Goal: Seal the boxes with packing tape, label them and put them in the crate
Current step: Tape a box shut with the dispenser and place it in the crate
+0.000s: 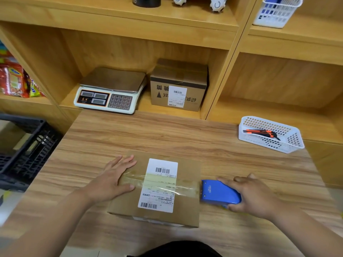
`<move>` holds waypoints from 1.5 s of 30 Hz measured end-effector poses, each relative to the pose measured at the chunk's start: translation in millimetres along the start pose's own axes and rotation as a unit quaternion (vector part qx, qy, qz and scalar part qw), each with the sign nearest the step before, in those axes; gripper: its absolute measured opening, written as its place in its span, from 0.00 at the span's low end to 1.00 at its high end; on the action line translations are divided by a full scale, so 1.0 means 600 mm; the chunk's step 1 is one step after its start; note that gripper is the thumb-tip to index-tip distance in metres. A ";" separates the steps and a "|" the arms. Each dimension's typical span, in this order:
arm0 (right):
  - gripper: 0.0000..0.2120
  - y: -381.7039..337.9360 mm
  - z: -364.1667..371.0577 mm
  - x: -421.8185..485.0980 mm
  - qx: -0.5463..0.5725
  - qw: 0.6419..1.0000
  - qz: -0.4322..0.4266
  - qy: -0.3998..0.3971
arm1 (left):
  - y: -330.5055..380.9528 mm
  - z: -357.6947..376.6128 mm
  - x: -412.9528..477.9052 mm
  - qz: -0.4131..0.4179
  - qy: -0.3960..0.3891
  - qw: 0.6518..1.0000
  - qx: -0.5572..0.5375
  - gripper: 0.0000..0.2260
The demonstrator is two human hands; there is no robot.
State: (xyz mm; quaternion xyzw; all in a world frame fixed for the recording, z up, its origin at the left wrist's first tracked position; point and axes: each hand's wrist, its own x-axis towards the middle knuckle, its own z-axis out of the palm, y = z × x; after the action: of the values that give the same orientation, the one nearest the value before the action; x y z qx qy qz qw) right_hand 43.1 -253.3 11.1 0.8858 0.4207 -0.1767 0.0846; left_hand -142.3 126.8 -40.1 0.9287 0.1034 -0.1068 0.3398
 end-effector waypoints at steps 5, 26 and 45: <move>0.37 -0.009 0.035 0.017 0.010 1.000 0.014 0.011 | 0.055 0.049 -0.001 -0.089 0.133 0.985 0.060 0.35; 0.41 -0.132 -0.107 0.046 0.123 0.973 -0.071 0.184 | -0.044 0.026 -0.022 -0.285 0.179 0.869 -0.362 0.16; 0.39 -0.249 -0.296 0.058 -0.079 0.992 -0.033 0.094 | 0.129 -0.073 0.002 0.073 0.094 0.928 -0.353 0.39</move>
State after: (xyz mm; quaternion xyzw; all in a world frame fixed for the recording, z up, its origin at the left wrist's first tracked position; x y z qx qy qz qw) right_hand -9.5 -80.9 161.3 0.8744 0.4689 -0.0616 0.1088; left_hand -115.1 97.6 39.5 0.7595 0.0982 0.0496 0.6411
